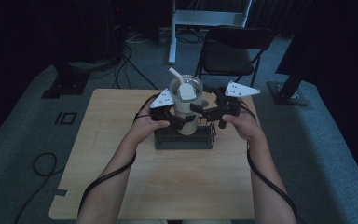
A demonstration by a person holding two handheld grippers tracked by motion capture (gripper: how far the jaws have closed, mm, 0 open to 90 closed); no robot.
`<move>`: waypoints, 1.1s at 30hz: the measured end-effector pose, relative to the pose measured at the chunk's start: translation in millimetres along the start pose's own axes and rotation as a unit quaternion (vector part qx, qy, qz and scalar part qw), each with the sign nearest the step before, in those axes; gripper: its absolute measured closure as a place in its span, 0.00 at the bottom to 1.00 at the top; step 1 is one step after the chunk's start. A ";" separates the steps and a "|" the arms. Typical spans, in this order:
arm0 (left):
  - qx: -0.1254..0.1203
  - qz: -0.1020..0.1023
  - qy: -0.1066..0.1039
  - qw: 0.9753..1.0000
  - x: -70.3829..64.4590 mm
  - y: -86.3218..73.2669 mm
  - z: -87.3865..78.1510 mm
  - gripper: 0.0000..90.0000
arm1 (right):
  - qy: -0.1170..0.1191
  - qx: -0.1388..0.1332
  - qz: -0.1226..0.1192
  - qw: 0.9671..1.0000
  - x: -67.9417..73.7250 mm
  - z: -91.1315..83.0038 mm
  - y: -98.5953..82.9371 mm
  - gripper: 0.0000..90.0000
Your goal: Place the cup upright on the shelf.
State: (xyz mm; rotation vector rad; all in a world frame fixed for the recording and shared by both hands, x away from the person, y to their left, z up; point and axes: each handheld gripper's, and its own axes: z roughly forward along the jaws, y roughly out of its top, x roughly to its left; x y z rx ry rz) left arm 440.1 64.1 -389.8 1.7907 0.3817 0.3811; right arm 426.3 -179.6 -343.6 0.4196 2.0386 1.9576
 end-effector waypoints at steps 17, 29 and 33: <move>0.020 -0.006 0.016 1.000 15.1 -32.5 17.0 0.10 | -0.015 0.035 0.011 0.999 -17.3 14.1 -23.6 0.10; 0.058 -0.013 0.015 0.998 14.1 -42.6 23.4 0.10 | -0.021 0.036 0.034 0.999 -21.9 12.0 -45.1 0.10; 0.072 -0.019 0.013 0.997 12.9 -42.5 24.2 0.10 | -0.023 0.038 0.040 0.998 -22.3 10.5 -47.6 0.10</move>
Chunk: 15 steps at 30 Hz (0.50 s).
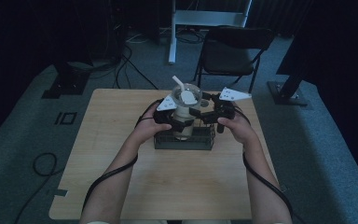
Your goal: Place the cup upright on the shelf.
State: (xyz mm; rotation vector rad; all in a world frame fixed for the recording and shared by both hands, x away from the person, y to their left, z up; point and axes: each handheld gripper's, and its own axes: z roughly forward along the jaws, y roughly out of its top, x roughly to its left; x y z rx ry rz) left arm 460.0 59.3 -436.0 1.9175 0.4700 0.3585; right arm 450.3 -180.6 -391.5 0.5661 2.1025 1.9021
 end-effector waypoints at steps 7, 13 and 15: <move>0.047 0.000 0.017 0.999 -2.7 1.3 2.0 0.10 | -0.008 -0.002 0.024 1.000 -1.9 -1.6 -12.9 0.11; 0.052 -0.017 0.031 0.998 -4.6 2.1 2.5 0.10 | -0.015 -0.007 0.032 0.999 -1.3 -3.8 -15.6 0.15; 0.066 -0.026 0.036 0.997 -4.8 3.0 -0.2 0.10 | -0.020 -0.007 0.029 0.999 -0.3 -6.0 -15.4 0.20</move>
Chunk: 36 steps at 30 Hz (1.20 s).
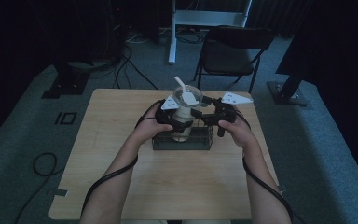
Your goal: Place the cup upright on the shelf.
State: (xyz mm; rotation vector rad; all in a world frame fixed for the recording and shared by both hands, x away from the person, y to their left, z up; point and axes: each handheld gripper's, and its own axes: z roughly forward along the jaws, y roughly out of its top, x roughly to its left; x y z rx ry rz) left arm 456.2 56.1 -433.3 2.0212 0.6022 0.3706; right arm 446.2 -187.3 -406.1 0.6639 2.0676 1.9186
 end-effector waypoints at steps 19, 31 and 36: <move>0.014 -0.030 0.019 0.999 -8.0 -6.8 -30.3 0.10 | -0.002 0.039 -0.028 0.999 23.6 12.2 -1.5 0.15; 0.002 -0.047 0.038 0.998 -9.3 -23.9 -43.7 0.10 | -0.047 0.055 -0.016 0.997 26.1 0.0 -7.5 0.13; -0.011 -0.059 0.047 0.997 -7.3 -32.6 -57.5 0.10 | -0.070 0.061 -0.011 0.996 23.7 -9.2 -17.0 0.13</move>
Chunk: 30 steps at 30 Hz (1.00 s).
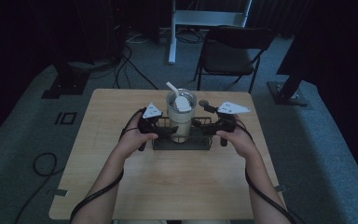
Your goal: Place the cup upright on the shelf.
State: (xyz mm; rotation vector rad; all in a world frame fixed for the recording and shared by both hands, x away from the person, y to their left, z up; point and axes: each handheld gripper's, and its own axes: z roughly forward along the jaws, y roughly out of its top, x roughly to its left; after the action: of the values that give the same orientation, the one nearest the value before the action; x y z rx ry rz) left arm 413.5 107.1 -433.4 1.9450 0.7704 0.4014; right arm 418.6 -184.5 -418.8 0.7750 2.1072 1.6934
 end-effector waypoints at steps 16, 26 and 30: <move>-0.012 -0.039 0.032 0.999 20.1 -42.8 -42.2 0.10 | -0.091 0.006 0.043 0.995 -13.5 -33.0 -31.8 0.13; -0.024 -0.070 0.062 0.995 30.9 -74.2 -66.2 0.10 | -0.139 0.009 0.048 0.989 -11.6 -44.8 -49.8 0.13; -0.015 -0.076 0.073 0.994 33.2 -88.1 -73.5 0.10 | -0.156 0.016 0.042 0.987 -11.0 -48.6 -57.0 0.13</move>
State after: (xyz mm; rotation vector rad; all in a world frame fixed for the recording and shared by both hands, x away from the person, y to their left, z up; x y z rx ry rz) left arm 365.8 207.4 -477.2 1.8298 0.9932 0.4634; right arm 388.1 -237.7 -463.2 1.0742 1.9135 1.4694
